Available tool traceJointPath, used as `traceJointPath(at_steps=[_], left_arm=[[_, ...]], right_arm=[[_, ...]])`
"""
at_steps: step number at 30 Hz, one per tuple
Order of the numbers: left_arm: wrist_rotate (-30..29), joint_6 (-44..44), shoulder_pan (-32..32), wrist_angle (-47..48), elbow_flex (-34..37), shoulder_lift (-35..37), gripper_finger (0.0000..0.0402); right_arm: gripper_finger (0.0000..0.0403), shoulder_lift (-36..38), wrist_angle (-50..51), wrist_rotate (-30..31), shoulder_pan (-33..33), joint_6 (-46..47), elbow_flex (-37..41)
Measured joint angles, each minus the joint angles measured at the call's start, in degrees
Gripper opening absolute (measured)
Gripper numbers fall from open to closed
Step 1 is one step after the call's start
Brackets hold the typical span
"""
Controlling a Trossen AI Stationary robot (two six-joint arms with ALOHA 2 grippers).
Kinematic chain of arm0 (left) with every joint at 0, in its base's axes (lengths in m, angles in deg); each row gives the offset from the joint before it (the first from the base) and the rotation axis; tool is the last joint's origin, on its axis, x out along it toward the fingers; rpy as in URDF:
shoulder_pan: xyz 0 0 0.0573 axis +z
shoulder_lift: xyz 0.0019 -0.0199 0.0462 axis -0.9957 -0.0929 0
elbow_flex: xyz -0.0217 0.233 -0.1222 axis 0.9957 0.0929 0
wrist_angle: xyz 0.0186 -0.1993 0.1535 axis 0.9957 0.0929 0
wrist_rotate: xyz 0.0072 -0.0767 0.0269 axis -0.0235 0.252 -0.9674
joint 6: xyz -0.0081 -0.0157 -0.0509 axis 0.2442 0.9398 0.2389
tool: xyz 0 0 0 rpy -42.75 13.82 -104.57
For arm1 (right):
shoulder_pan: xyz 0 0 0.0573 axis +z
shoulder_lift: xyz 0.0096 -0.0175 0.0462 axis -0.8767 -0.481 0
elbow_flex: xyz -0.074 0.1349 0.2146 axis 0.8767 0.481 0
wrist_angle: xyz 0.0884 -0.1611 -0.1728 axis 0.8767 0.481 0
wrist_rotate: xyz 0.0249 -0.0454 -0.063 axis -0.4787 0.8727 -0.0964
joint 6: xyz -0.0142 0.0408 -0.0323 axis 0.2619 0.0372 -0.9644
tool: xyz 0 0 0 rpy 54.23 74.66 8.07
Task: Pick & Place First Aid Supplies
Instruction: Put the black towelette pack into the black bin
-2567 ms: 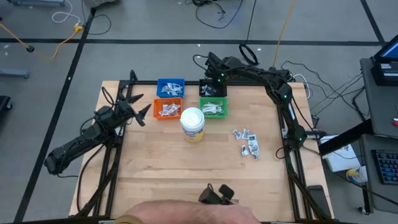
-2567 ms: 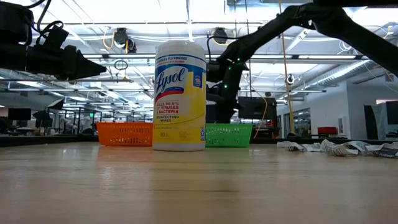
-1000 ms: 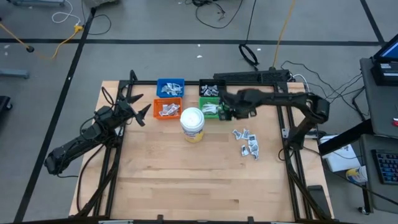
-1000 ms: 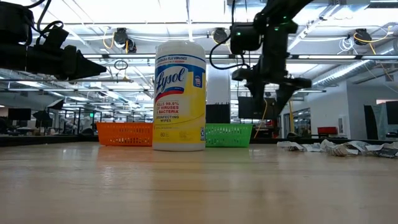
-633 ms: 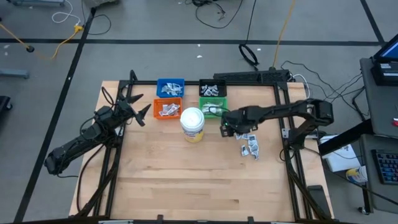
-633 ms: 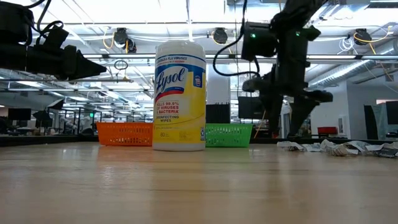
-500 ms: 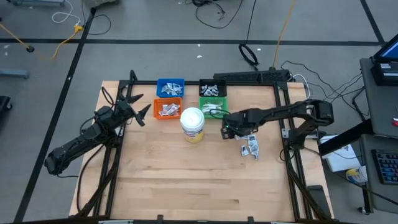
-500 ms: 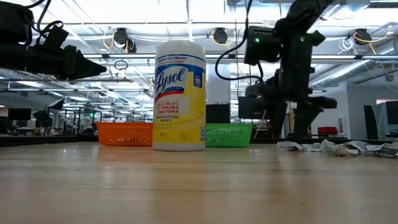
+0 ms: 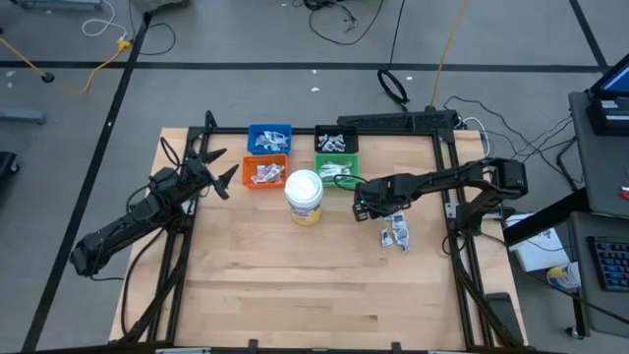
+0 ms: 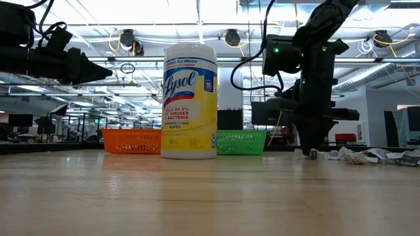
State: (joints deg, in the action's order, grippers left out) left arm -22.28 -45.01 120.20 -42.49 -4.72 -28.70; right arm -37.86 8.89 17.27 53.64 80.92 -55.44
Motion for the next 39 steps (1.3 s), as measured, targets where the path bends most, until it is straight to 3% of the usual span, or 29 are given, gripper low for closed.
traceJointPath(at_steps=[5, 16, 21, 31, 39], left_arm=[[0.0, 0.0, 0.0, 0.0, 0.0, 0.0, 0.0310], [0.0, 0.0, 0.0, 0.0, 0.0, 0.0, 0.0310], [0.0, 0.0, 0.0, 0.0, 0.0, 0.0, 0.0310], [0.0, 0.0, 0.0, 0.0, 0.0, 0.0, 0.0310], [0.0, 0.0, 0.0, 0.0, 0.0, 0.0, 0.0310]], right_arm=[[0.0009, 0.0, 2.5, 0.2, 0.2, -1.4, -2.1], [0.0002, 0.0, 22.1, 1.5, -3.5, -14.2, -14.9], [0.0001, -0.4, 23.9, 1.3, -7.4, -26.3, -19.6], [0.0001, -12.6, 28.7, -1.3, -17.6, -49.2, -36.0], [0.0000, -24.6, 31.7, -1.5, -23.7, -61.0, -50.9]])
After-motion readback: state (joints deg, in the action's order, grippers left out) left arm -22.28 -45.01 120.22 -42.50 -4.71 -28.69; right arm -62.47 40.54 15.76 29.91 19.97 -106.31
